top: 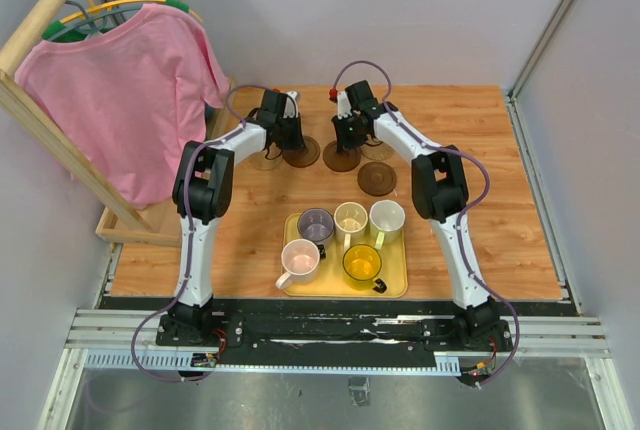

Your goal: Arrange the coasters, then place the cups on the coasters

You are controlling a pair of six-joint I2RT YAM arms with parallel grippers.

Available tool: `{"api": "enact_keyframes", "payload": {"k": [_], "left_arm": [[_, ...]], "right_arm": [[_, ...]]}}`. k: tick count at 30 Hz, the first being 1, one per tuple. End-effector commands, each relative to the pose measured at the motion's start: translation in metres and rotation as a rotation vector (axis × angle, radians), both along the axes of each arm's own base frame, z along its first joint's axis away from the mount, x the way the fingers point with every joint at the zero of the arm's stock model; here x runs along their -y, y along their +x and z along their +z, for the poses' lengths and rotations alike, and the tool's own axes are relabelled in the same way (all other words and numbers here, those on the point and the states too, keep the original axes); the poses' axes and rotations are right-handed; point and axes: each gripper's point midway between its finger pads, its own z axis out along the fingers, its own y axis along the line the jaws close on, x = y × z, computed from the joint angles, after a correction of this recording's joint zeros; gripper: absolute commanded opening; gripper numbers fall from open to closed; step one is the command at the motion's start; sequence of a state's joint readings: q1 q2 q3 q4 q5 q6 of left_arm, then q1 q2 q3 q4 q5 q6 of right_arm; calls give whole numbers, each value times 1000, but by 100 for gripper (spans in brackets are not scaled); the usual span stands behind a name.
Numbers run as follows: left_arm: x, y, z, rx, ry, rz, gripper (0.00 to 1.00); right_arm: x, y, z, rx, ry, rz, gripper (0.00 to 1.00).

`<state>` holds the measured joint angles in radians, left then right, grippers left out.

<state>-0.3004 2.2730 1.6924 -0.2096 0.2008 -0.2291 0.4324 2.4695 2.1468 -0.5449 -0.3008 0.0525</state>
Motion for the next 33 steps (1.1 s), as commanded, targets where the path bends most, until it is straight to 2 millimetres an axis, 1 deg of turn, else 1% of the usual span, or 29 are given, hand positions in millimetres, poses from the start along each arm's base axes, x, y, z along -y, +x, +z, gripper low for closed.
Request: {"api": "enact_keyframes", "payload": {"k": [1, 4, 7, 10, 14, 18, 20, 21, 26, 30, 33], "left_arm": [[-13, -18, -39, -112, 57, -13, 12], [-9, -20, -39, -115, 41, -27, 12], [-3, -23, -39, -119, 10, -52, 12], [4, -24, -39, -120, -9, -71, 12], [5, -23, -39, -115, -14, -72, 12], [6, -16, -29, -84, -15, -71, 12], [7, -11, -17, -55, -17, -70, 12], [7, -8, -9, -37, -18, -69, 12], [11, 0, 39, 53, -43, -77, 12], [7, -3, 75, 120, -55, -71, 12], [0, -11, 94, 164, -52, -51, 13]], "right_arm": [[5, 10, -7, -7, 3, -22, 12], [4, 16, -5, 8, 14, -31, 12], [-1, 20, -2, 22, 38, -27, 12], [-5, 22, 1, 29, 60, -26, 12], [-9, 22, 5, 31, 83, -20, 12], [-9, 21, 17, 57, 91, -8, 12], [-7, 21, 27, 81, 89, -3, 12], [-6, 21, 37, 101, 90, -2, 12], [-2, 21, 77, 177, 99, -5, 13], [0, 17, 109, 237, 124, -10, 14], [7, 10, 119, 262, 115, -21, 14]]}}
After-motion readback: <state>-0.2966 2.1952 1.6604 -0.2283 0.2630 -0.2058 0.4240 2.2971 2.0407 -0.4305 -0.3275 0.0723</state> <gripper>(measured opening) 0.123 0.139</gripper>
